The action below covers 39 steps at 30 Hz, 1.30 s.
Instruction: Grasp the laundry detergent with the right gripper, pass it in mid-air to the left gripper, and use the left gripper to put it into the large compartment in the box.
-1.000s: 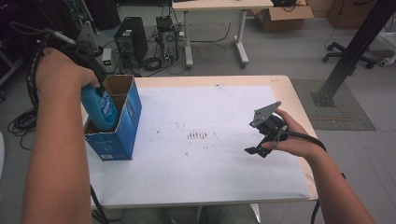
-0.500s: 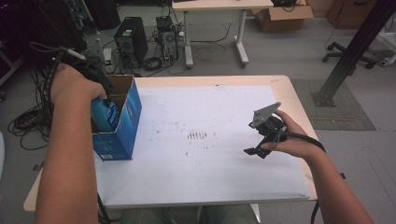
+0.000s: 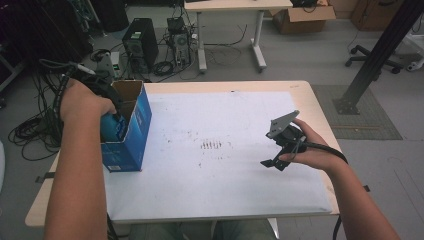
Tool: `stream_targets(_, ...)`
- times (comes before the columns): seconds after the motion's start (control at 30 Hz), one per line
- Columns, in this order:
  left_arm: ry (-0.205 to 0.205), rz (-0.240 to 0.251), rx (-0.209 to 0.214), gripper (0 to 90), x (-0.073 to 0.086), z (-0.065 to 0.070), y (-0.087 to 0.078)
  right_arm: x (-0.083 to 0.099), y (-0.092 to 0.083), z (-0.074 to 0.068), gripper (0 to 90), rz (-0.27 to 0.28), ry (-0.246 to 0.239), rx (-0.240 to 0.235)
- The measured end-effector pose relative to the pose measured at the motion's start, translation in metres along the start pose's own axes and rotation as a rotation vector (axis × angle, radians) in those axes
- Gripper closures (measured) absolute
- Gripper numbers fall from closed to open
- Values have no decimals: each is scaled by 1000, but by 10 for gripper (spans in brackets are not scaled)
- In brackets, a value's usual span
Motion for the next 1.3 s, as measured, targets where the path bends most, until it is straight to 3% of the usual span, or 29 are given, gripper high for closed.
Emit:
stream_targets(0.37,7,-1,-8,385,-2,1,22,-1,1,-2,31,-5,-3,-7)
stream_targets(1.3,8,-26,-2,384,-6,3,54,2,8,-1,30,-7,0,-20)
Point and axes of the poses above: each handheld gripper's, and its own axes: y roughly forward along the jaws, x roughly out of its underside, z roughly to its right, the point moved 8 cm from there along y, roughly forward along the jaws, and after that the axes turned 6 degrees about -y, right-handed, at the moved point
